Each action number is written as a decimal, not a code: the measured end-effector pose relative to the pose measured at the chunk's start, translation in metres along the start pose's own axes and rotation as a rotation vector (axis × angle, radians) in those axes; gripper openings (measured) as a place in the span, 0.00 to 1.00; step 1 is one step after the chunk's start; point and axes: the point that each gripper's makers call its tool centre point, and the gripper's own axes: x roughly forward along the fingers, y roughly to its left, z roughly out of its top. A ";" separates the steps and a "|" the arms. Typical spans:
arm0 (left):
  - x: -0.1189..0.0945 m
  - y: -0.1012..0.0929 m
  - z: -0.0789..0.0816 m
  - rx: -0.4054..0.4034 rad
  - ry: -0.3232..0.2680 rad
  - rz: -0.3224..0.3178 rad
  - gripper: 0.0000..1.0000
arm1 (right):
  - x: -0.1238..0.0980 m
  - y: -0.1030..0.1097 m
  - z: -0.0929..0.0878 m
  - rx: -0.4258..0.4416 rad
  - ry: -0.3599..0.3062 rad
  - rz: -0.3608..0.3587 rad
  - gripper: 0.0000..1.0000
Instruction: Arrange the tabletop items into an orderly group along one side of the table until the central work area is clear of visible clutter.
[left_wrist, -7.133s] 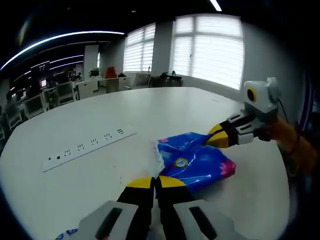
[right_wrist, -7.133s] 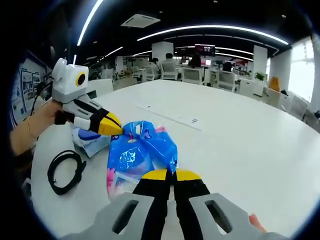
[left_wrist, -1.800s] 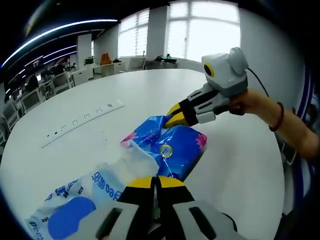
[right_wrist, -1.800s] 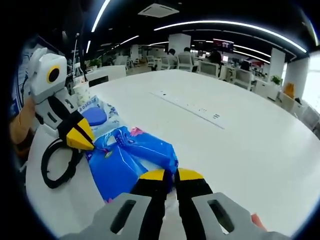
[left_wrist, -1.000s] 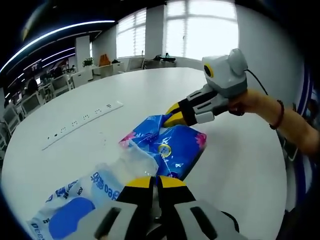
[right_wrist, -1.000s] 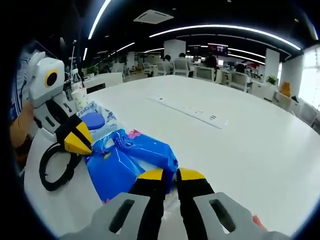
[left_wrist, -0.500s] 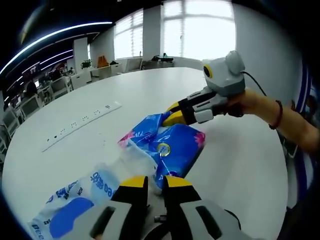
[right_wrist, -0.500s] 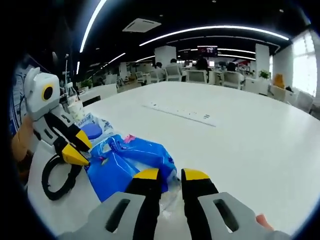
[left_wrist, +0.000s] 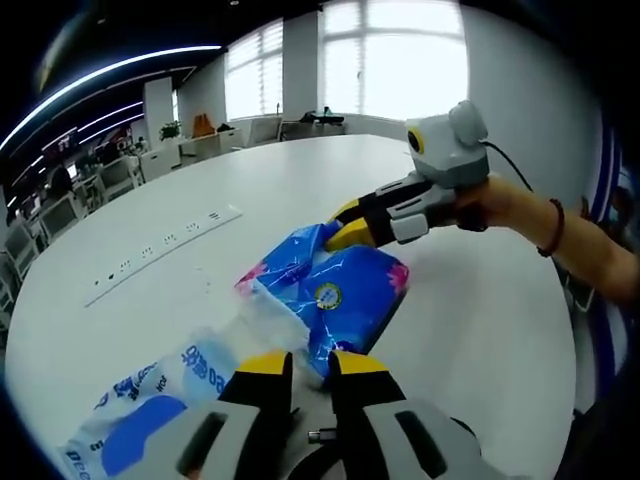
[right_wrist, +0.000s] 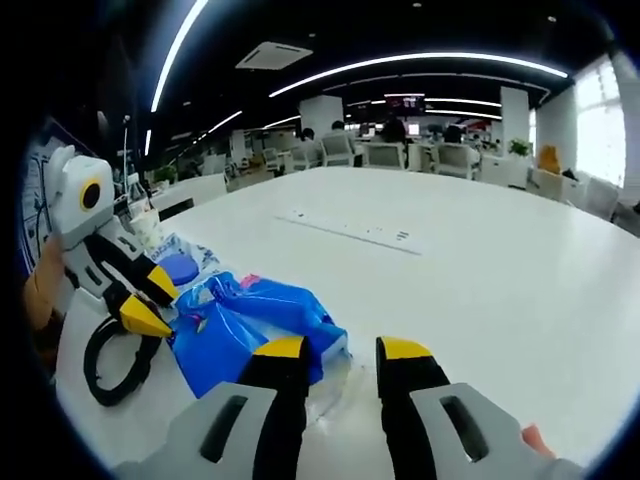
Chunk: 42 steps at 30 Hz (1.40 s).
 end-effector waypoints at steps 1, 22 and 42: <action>0.000 0.000 0.000 0.000 -0.001 -0.001 0.14 | -0.001 0.000 0.000 -0.001 -0.001 -0.002 0.25; -0.007 0.001 0.008 0.027 -0.031 -0.004 0.25 | -0.009 0.001 0.006 0.009 -0.013 -0.020 0.29; -0.009 0.007 0.018 0.061 -0.071 -0.002 0.43 | -0.015 -0.002 0.014 0.064 -0.064 -0.026 0.42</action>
